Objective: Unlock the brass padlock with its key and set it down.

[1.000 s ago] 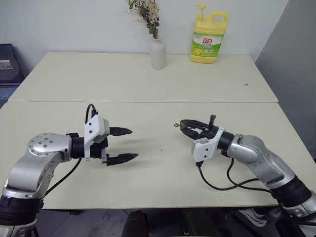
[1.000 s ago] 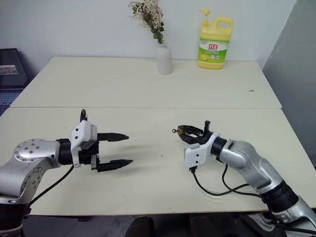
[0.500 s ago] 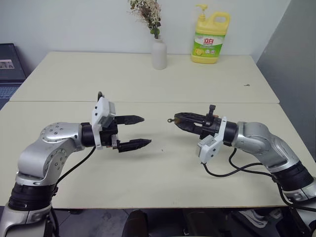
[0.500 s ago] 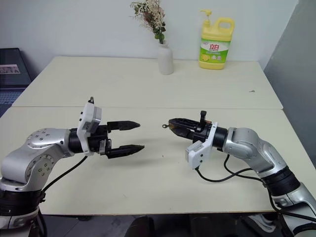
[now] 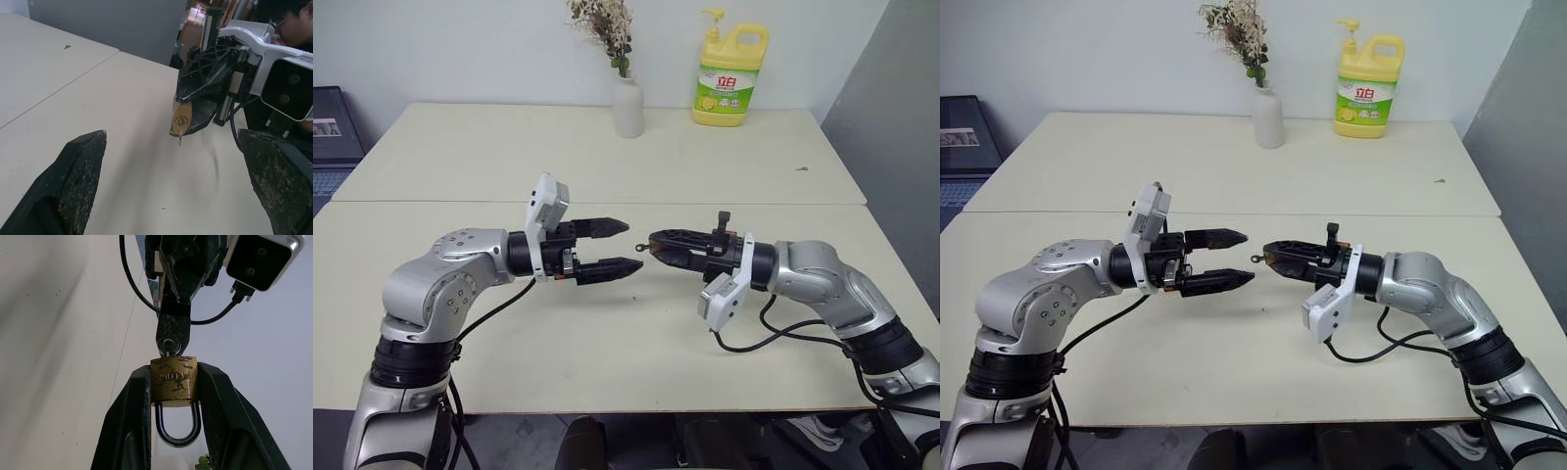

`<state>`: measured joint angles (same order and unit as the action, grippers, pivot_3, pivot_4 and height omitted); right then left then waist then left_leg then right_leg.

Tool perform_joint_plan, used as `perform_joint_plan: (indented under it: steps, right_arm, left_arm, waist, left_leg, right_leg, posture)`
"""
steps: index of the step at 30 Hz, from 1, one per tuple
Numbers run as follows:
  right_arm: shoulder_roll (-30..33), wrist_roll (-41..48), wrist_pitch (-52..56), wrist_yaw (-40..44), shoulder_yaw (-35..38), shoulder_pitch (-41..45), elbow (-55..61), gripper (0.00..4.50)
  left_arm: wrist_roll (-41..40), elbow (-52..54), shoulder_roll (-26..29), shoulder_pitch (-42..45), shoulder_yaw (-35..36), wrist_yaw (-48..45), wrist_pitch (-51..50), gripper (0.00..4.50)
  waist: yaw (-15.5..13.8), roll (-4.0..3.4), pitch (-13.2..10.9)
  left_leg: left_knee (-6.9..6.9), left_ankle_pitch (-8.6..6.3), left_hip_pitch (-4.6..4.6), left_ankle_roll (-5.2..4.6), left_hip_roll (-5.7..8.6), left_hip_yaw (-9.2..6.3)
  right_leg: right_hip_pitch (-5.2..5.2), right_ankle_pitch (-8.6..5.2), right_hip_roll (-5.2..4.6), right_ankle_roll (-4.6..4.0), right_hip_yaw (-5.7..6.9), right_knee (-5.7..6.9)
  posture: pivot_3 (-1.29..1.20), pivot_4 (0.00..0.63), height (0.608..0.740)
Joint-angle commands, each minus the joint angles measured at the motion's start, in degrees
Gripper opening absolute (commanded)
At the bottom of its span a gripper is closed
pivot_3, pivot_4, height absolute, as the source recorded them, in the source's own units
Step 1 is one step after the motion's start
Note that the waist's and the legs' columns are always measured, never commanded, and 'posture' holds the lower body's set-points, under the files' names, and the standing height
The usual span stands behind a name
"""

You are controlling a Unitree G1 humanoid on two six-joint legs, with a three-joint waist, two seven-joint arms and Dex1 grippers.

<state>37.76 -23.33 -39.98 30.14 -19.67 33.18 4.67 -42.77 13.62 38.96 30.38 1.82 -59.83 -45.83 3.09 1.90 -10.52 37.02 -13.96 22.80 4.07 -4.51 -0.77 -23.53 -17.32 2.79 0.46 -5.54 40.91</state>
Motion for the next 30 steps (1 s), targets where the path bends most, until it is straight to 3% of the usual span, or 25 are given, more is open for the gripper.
perform_joint_plan:
  steps: [1,5,8,17,21,30]
  right_arm:
    - [-0.29,1.83,0.13,0.53,2.05,1.62,1.63,0.94]
    - [-0.51,2.05,0.26,1.0,2.35,1.59,1.52,0.94]
    - [-0.63,2.37,0.52,1.37,2.46,1.58,1.65,0.94]
    - [-0.65,2.82,1.28,2.43,2.57,1.08,2.48,0.94]
    - [-0.78,2.88,1.69,2.63,2.55,1.21,2.38,0.94]
    - [-0.68,2.59,1.36,2.71,2.51,1.3,1.97,0.94]
  left_arm:
    - [0.31,0.25,0.06,1.08,-0.86,-1.66,1.33,4.5]
    - [1.05,-0.18,-0.14,1.3,-1.61,-2.17,2.17,4.5]
    - [1.84,-0.79,-0.58,1.65,-2.29,-2.47,2.89,3.94]
    - [2.57,-2.73,-2.63,3.37,-3.33,-2.93,3.77,1.12]
    - [2.94,-3.41,-2.59,3.66,-3.44,-3.62,3.99,0.07]
    - [3.79,-4.27,-2.8,4.01,-3.56,-4.44,4.84,0.07]
  waist:
    - [0.0,0.0,0.0]
    - [0.0,0.0,0.0]
    - [-0.04,0.0,0.0]
    - [-0.13,0.0,0.0]
    - [-0.14,0.0,0.0]
    - [-0.14,0.0,0.0]
  left_leg:
    - [0.0,0.0,0.0,0.0,0.0,0.0]
    - [0.0,0.0,0.0,0.0,0.0,-0.01]
    - [0.0,0.0,0.0,0.0,0.0,-0.02]
    - [0.01,0.0,0.0,0.0,0.02,-0.02]
    - [0.01,0.0,0.0,0.0,0.02,-0.02]
    - [0.01,0.0,0.0,0.0,0.02,-0.03]
  right_leg:
    - [0.0,0.0,0.0,0.0,0.0,0.0]
    - [0.01,0.0,0.0,0.0,0.01,0.0]
    - [0.01,0.0,0.0,0.0,0.01,0.0]
    - [0.02,0.0,0.0,0.0,0.01,0.0]
    - [0.02,0.0,0.0,0.0,0.0,0.0]
    - [0.03,0.0,0.0,0.0,0.01,0.0]
  posture:
    - [0.0,0.15,0.74]
    - [0.0,0.15,0.74]
    - [0.0,0.15,0.74]
    - [0.0,0.15,0.74]
    - [0.0,0.15,0.74]
    - [0.0,0.15,0.74]
